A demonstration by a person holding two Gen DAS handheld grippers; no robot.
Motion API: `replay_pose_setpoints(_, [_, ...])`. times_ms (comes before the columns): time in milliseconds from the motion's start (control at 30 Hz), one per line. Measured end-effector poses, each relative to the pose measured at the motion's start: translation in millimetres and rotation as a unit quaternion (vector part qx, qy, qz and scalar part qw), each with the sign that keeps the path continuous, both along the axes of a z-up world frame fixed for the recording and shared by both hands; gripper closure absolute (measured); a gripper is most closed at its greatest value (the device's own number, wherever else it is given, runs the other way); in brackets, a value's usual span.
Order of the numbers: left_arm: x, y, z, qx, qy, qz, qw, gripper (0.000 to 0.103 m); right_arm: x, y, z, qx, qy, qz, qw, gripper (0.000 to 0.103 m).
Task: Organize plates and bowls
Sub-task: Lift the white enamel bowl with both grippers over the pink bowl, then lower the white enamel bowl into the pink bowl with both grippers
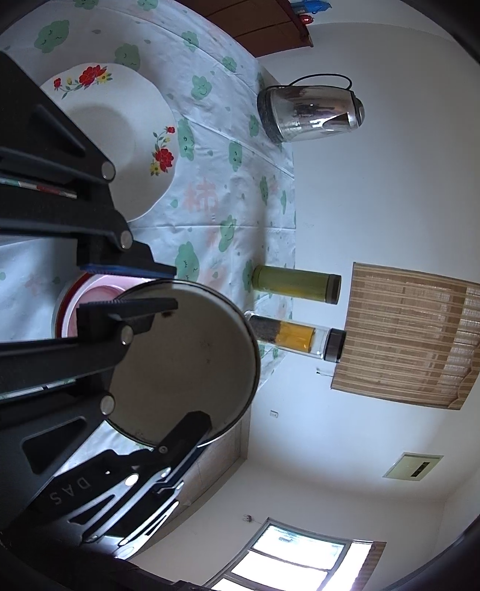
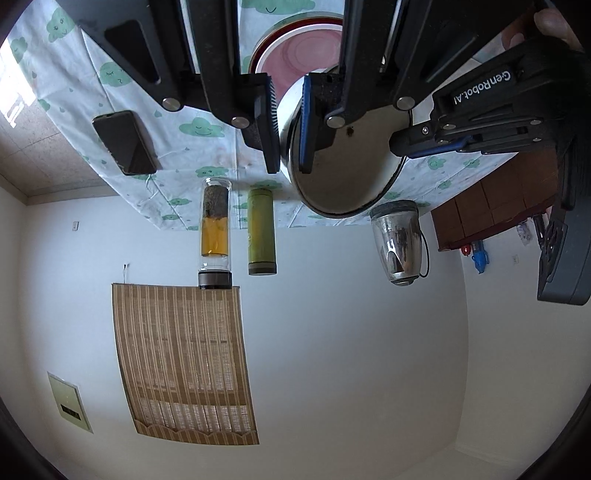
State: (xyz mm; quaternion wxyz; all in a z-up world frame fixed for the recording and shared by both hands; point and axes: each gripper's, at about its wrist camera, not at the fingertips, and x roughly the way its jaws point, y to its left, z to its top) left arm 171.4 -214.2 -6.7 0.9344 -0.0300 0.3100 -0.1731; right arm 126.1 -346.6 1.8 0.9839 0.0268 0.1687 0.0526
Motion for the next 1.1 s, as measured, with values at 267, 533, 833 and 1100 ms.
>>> replay_pose_setpoints(267, [5.7,-2.8,-8.0,0.003,0.016,-0.002,0.9999,0.096,10.2,-7.6,-12.3,0.028,0.036,0.001,0.999,0.091])
replay_pose_setpoints(533, [15.7,-4.6,-21.5,0.002,0.043,-0.009,0.9991,0.096,16.9,-10.8,-21.2,0.037,0.062,-0.005,0.997,0.091])
replay_pose_setpoints(833, [17.4,-7.1,-25.8,0.008,0.046,-0.008,0.9989,0.096,23.3,-12.3,-30.0,0.041,0.089,-0.008,0.995,0.091])
replay_pose_setpoints(1100, [17.0,-8.8,-27.1,0.016,0.047,-0.010,0.9987,0.096,29.8,-14.1,-39.3,0.042,0.113,-0.012,0.993,0.091])
